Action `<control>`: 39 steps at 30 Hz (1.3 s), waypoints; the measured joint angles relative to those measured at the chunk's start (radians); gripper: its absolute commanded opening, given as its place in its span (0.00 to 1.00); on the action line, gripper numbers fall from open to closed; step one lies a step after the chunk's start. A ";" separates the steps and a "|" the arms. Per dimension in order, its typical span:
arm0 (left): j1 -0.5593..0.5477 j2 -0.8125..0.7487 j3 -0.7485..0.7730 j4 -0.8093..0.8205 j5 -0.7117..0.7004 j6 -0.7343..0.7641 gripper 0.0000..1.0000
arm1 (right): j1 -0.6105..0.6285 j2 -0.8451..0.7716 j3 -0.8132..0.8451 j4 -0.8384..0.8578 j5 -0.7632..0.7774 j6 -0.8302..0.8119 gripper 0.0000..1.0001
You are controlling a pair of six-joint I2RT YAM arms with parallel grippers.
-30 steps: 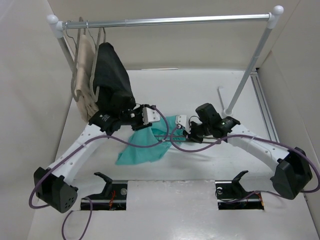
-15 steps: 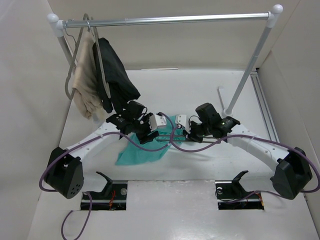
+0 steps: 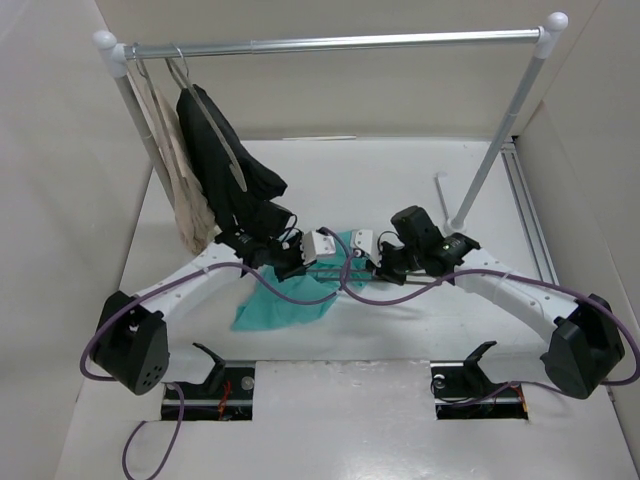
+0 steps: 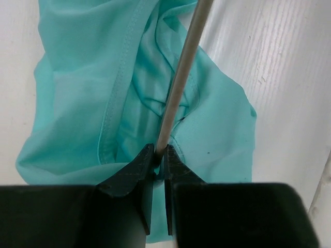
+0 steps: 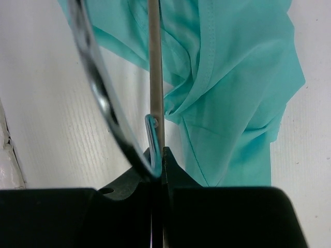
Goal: Place the t-shirt on the hanger
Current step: Place tshirt on hanger
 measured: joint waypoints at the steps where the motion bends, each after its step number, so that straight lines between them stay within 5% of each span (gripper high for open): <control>1: 0.000 -0.002 0.013 -0.020 0.005 0.020 0.00 | 0.000 0.000 0.000 -0.002 0.000 -0.004 0.00; 23: 0.048 -0.094 0.224 -0.452 0.196 0.523 0.00 | 0.025 0.041 0.197 -0.178 0.052 -0.031 0.00; 33: 0.042 -0.135 0.176 -0.451 0.232 0.539 0.42 | 0.044 0.238 0.370 -0.288 0.242 -0.079 0.00; 39: 0.073 -0.182 0.056 -0.344 0.200 0.399 0.44 | 0.068 0.259 0.362 -0.287 0.268 -0.079 0.00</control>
